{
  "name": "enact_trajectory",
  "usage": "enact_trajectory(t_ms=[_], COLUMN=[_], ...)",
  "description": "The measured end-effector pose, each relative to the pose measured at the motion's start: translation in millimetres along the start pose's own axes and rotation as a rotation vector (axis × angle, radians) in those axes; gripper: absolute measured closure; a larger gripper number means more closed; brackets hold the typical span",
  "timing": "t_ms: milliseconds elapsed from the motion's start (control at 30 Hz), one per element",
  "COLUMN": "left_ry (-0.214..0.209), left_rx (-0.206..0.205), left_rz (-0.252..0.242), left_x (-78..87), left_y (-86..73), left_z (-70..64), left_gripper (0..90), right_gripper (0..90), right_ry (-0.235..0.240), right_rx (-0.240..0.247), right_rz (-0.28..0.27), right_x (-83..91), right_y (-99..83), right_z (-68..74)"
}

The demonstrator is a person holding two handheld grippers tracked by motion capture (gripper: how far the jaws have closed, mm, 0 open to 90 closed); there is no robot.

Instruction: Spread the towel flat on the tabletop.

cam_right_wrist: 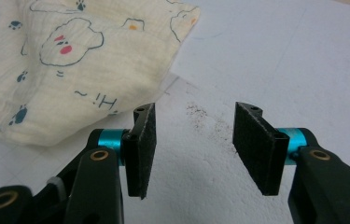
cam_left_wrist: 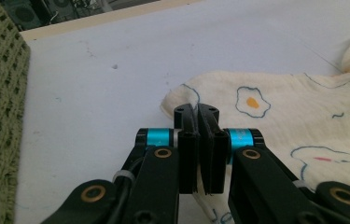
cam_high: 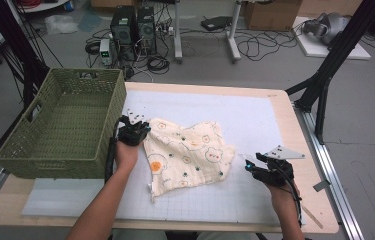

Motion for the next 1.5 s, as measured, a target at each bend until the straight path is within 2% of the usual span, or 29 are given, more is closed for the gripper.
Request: enact_trajectory(t_ms=[33, 133, 200, 267, 367, 467, 567, 633, 700, 733, 767, 833, 867, 900, 967, 1167, 1367, 1433, 1500], left_ry=[-0.014, -0.055, -0.069, -0.082, -0.100, -0.111, -0.118, -0.123, -0.130, -0.135, -0.137, -0.140, -0.142, -0.146, -0.153, -0.166, -0.189, -0.201, -0.216], left_rx=[0.001, 0.019, 0.011, 0.017, 0.008, 0.010, 0.004, 0.002, -0.002, -0.006, -0.006, -0.011, -0.010, -0.014, -0.022, -0.027, -0.029, -0.038, -0.045], left_rz=[0.003, -0.010, -0.026, -0.044, -0.066, -0.071, -0.072, -0.075, -0.075, -0.071, -0.069, -0.065, -0.063, -0.060, -0.052, -0.042, -0.031, -0.030, -0.019], left_x=[0.4, 2.9, 6.7, 10.8, 16.6, 20.0, 23.3, 24.9, 25.9, 26.3, 26.7, 27.1, 27.1, 27.7, 28.8, 32.8, 35.9, 38.8, 42.0], left_y=[-0.3, 1.1, 3.2, 5.5, 7.5, 7.8, 7.0, 6.1, 4.4, 3.4, 2.2, -0.4, -1.7, -3.2, -5.9, -10.3, -13.3, -14.7, -17.7], left_z=[-1.2, -7.3, -10.2, -12.4, -13.7, -12.7, -13.5, -14.7, -16.3, -16.9, -17.7, -18.9, -20.0, -20.7, -22.3, -24.0, -26.9, -29.6, -32.7], left_gripper=[81.8, 59.9, 55.1, 49.7, 48.9, 48.9, 48.9, 48.9, 48.9, 48.9, 48.9, 48.9, 48.9, 48.9, 48.9, 49.0, 48.9, 48.9, 48.8], right_gripper=[49.4, 51.0, 52.0, 52.5, 52.5, 52.8, 52.6, 48.9, 47.2, 48.9, 56.3, 74.4, 80.6, 82.9, 83.4, 83.2, 82.7, 78.1, 67.6], right_ry=[0.005, 0.011, 0.020, 0.059, 0.099, 0.116, 0.114, 0.096, 0.088, 0.089, 0.103, 0.157, 0.169, 0.162, 0.147, 0.076, 0.057, 0.086, 0.080], right_rx=[-0.007, 0.007, 0.010, -0.007, 0.015, 0.043, 0.063, 0.087, 0.072, 0.067, 0.059, 0.044, 0.066, 0.088, 0.127, 0.159, 0.126, 0.108, 0.113], right_rz=[0.007, 0.034, 0.052, 0.053, 0.072, 0.100, 0.115, 0.131, 0.129, 0.127, 0.128, 0.141, 0.147, 0.157, 0.180, 0.232, 0.259, 0.288, 0.270], right_x=[-1.4, -10.1, -17.8, -25.1, -33.9, -43.4, -54.0, -60.5, -64.4, -65.6, -65.6, -63.8, -62.6, -61.1, -57.2, -26.9, 4.4, 9.9, 15.2], right_y=[-0.7, -3.7, -5.0, -4.4, -3.7, -3.8, -2.3, -1.1, 0.6, 1.0, 0.7, -0.5, -0.6, -0.7, -0.5, -5.1, -19.2, -23.5, -22.5], right_z=[2.0, 8.8, 13.5, 19.2, 32.0, 43.6, 52.7, 57.4, 60.2, 60.3, 61.0, 63.7, 65.5, 67.3, 68.4, 54.8, 43.5, 44.3, 44.9])
Point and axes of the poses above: each handheld gripper's, and its own axes: x roughly backward along the jaws, y roughly out of its top, z roughly to its left, the point moved 7 cm from there along -x, roughly forward along the jaws, and after that the axes turned 6 degrees about -x, right-handed, at the moved point
